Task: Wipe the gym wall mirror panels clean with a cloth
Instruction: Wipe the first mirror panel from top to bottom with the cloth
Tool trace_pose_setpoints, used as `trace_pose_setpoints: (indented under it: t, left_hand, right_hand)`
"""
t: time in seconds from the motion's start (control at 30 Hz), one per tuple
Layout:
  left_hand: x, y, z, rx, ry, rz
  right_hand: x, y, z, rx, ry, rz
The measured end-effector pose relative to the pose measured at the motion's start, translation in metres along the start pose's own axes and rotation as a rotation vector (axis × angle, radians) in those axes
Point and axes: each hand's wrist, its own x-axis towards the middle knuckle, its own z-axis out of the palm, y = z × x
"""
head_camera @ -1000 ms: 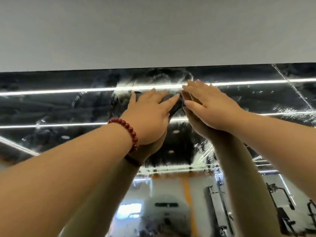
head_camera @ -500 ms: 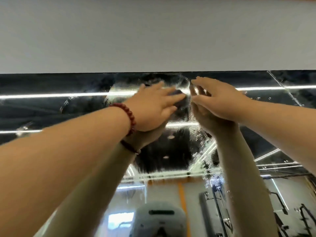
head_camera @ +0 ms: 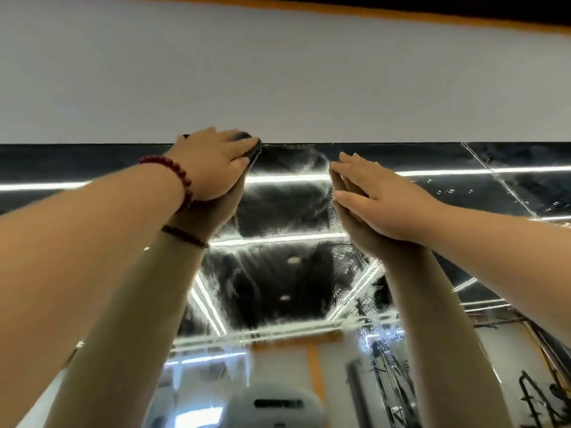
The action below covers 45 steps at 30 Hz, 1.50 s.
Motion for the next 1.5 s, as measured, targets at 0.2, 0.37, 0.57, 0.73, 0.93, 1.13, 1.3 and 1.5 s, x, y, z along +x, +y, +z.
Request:
trace_pose_setpoints:
  t: [0.2,0.37,0.57,0.73,0.93,1.13,1.3,1.5]
  left_hand:
    - [-0.053,0.075,0.012,0.001,-0.068,0.409]
    - [-0.002,0.009,0.003,0.002,-0.01,0.005]
    - [-0.042,0.098,0.012,-0.029,-0.039,0.399]
    - [0.013,0.039,0.003,-0.06,0.038,0.057]
    - [-0.014,0.136,0.011,-0.071,-0.022,0.437]
    - [0.03,0.095,-0.002,-0.062,0.032,0.116]
    - [-0.013,0.15,0.007,-0.069,-0.061,0.456]
    - [0.043,0.125,-0.007,-0.044,0.021,0.073]
  right_hand:
    - [0.0,0.001,0.001,0.016,0.017,-0.005]
    - [-0.003,0.003,-0.003,0.095,0.022,0.002]
    - [-0.008,0.01,-0.012,0.187,0.103,0.033]
    - [-0.014,0.043,-0.033,0.162,0.097,0.115]
    - [-0.017,0.063,-0.028,0.032,0.058,0.068]
    - [-0.018,0.074,-0.025,0.043,0.049,0.027]
    - [-0.018,0.08,-0.029,0.113,0.053,0.022]
    - [-0.021,0.095,-0.038,0.255,0.066,0.068]
